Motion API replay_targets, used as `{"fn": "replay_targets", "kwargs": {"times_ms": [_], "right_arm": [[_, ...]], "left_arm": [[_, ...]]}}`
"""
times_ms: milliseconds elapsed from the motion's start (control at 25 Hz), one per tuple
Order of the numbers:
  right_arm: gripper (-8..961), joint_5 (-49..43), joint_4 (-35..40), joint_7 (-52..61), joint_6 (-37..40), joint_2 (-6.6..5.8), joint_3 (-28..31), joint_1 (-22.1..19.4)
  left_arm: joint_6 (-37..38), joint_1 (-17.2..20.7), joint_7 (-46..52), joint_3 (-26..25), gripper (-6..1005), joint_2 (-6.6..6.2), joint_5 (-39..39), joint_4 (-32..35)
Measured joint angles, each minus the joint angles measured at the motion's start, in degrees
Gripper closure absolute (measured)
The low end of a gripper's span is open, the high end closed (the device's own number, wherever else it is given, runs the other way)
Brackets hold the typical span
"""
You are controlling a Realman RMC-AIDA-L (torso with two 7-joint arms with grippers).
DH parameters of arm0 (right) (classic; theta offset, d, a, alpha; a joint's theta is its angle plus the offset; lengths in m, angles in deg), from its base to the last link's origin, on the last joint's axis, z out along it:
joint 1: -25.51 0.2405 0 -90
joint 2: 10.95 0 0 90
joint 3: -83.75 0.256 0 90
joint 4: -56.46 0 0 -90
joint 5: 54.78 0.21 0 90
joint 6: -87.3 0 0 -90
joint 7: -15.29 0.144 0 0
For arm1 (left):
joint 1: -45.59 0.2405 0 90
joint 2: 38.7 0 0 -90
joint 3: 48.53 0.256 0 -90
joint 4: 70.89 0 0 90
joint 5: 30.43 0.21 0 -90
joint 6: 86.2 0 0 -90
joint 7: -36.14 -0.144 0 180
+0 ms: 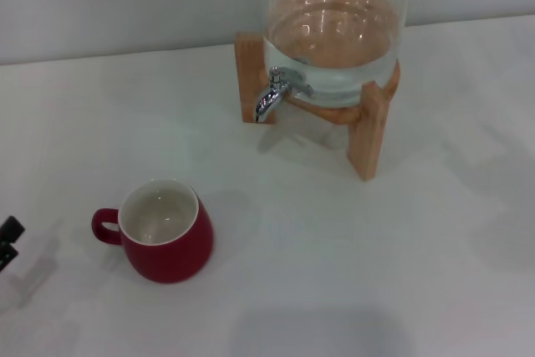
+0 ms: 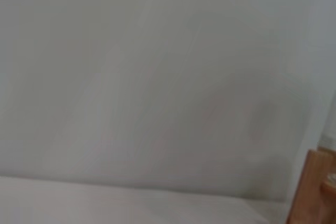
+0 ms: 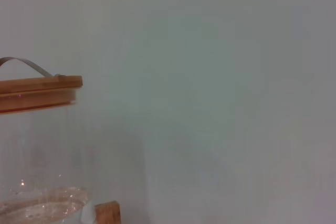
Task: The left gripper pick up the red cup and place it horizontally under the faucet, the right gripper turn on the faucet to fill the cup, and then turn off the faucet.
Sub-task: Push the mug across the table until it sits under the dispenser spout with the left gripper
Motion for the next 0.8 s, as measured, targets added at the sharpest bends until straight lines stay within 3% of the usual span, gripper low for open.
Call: {"fn": "replay_targets", "kwargs": {"times_ms": [800], "right_arm": [[231, 0.2, -0.1, 0.4, -0.1, 0.05, 0.0, -0.2]], "left_arm": [[1.4, -2.9, 0.3, 0.1, 124, -0.21, 8.5, 0.6]]}}
